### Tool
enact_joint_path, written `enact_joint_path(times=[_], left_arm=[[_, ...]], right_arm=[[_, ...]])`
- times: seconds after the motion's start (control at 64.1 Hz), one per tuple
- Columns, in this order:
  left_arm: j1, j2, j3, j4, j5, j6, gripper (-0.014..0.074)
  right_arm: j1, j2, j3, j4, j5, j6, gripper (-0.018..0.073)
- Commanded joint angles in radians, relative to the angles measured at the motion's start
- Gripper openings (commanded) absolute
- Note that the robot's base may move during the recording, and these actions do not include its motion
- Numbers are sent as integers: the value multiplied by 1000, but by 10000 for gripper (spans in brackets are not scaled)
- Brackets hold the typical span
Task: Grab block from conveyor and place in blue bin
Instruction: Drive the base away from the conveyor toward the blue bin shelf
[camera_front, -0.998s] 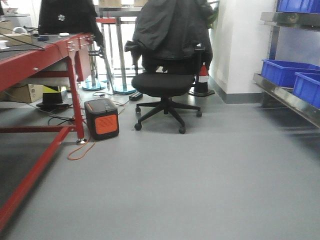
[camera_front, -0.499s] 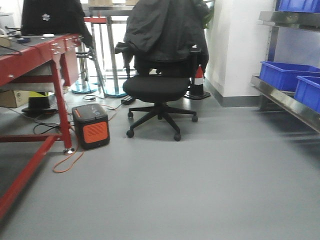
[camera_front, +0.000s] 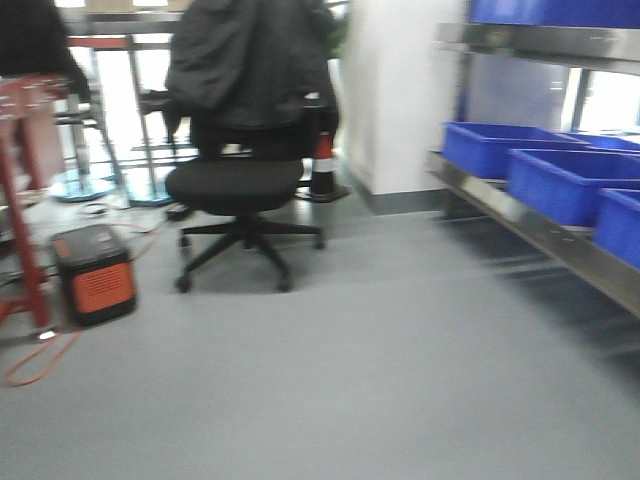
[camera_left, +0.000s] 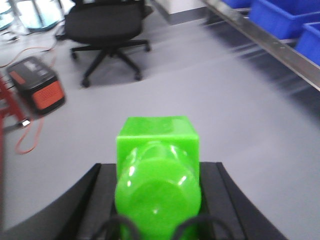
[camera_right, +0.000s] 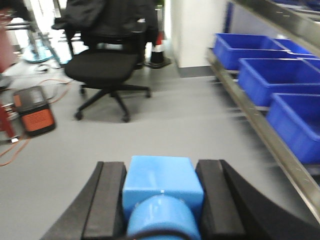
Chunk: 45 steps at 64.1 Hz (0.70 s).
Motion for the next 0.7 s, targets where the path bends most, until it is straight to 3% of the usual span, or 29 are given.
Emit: enact_joint_path(times=[0.0,0.686], left_arm=[[-8,-6,1,-1,-20,-7,-111],[-8,-6,1,-1,-20,-7,-111]], right_arm=[[2,-6,-7,-11,-17,-4,-154],[2,-6,-7,-11,-17,-4,-154]])
